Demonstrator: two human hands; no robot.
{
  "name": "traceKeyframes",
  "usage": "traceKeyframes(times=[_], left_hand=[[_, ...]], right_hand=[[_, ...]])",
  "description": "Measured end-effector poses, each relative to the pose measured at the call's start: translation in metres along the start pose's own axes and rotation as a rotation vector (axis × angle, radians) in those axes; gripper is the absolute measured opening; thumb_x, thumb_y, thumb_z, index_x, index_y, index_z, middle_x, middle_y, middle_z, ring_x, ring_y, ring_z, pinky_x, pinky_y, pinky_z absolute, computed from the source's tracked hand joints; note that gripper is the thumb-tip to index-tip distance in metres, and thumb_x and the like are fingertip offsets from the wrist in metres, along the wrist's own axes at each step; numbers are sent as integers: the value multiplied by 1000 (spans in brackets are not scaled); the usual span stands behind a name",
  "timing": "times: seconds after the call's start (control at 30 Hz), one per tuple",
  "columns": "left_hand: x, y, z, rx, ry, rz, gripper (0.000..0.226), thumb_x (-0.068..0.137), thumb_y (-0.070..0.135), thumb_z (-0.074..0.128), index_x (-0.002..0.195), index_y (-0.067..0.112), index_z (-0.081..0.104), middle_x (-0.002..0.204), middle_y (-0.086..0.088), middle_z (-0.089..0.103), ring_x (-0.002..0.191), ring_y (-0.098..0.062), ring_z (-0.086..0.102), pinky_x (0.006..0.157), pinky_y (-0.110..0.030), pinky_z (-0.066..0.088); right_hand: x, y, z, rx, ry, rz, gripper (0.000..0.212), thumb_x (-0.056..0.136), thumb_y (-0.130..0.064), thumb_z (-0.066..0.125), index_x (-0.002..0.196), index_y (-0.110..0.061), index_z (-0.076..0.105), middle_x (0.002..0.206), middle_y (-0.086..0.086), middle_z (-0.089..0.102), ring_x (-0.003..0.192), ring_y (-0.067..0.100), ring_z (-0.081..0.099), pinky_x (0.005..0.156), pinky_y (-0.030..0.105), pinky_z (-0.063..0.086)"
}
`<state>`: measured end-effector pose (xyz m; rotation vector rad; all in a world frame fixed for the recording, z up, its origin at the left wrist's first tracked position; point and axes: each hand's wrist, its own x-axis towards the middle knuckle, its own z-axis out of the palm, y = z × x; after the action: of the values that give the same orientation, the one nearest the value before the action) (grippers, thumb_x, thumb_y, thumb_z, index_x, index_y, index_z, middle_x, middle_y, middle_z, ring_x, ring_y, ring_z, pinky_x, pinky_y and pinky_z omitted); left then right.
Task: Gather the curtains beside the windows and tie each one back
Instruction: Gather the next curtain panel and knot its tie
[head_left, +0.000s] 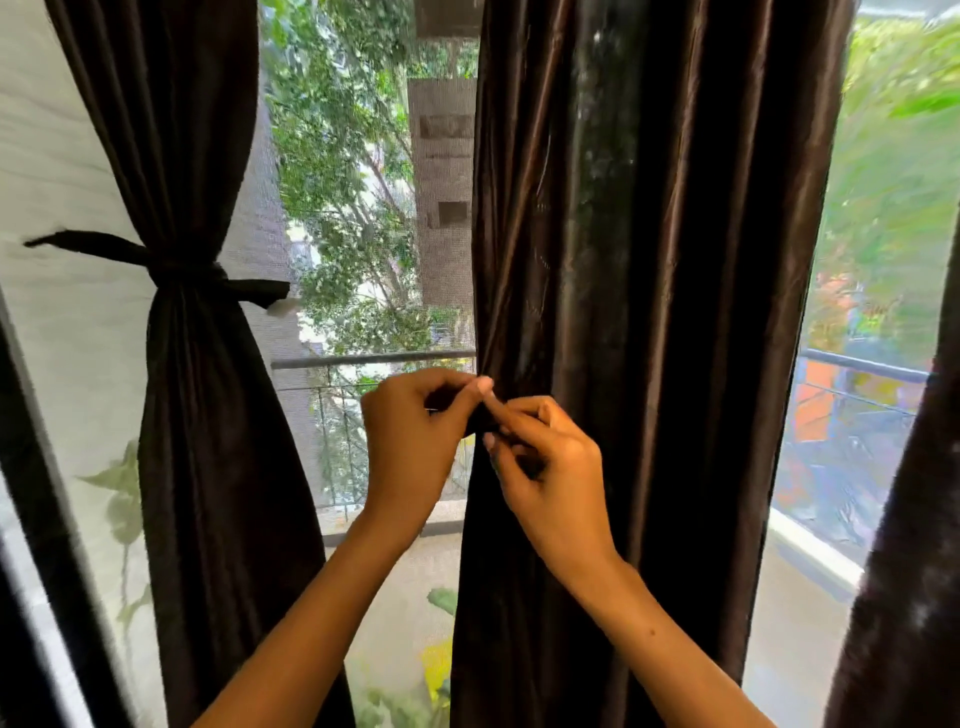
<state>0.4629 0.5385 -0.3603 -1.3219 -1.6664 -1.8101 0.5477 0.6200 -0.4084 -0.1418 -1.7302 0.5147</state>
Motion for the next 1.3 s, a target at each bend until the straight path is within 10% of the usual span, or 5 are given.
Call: traceKeyframes(times=[0.23, 0.37, 0.53, 1.13, 1.3], left_hand=[[18, -16, -17, -210, -138, -255, 6, 76, 10, 76, 72, 14, 72, 69, -1, 72, 68, -11, 69, 70, -25, 55], [23, -13, -22, -201, -180, -279, 20, 74, 8, 76, 63, 24, 70, 63, 7, 71, 62, -3, 66, 67, -20, 51], [12, -8, -14, 88, 19, -84, 19, 67, 8, 82, 65, 19, 67, 61, 7, 67, 57, -1, 63, 58, -12, 51], [-13, 5, -10, 29, 92, 4, 15, 71, 20, 81, 82, 12, 76, 74, 4, 72, 68, -2, 67, 68, -16, 53], [-4, -3, -13, 78, 84, -6, 11, 75, 15, 79, 84, 9, 76, 73, 1, 72, 68, -5, 68, 70, -22, 56]], right_hand=[[35, 27, -8, 189, -14, 547, 115, 68, -58, 66, 152, -18, -2, 158, 6, 17, 144, 13, 18, 118, 30, 20], [50, 34, -2, 440, -28, 622, 75, 79, -28, 74, 141, -14, 34, 120, 11, 62, 104, 10, 59, 87, 13, 45], [37, 16, -8, 129, 315, 256, 32, 71, -3, 80, 90, -20, 61, 78, -6, 63, 67, -1, 58, 64, 13, 46], [-11, -10, 5, -279, -129, -109, 45, 75, -9, 54, 120, -12, 64, 109, 2, 55, 94, 21, 60, 64, 31, 52], [6, 5, -11, -387, 204, -22, 57, 85, -34, 65, 139, -21, 48, 153, 15, 24, 144, 28, 19, 115, 43, 20]])
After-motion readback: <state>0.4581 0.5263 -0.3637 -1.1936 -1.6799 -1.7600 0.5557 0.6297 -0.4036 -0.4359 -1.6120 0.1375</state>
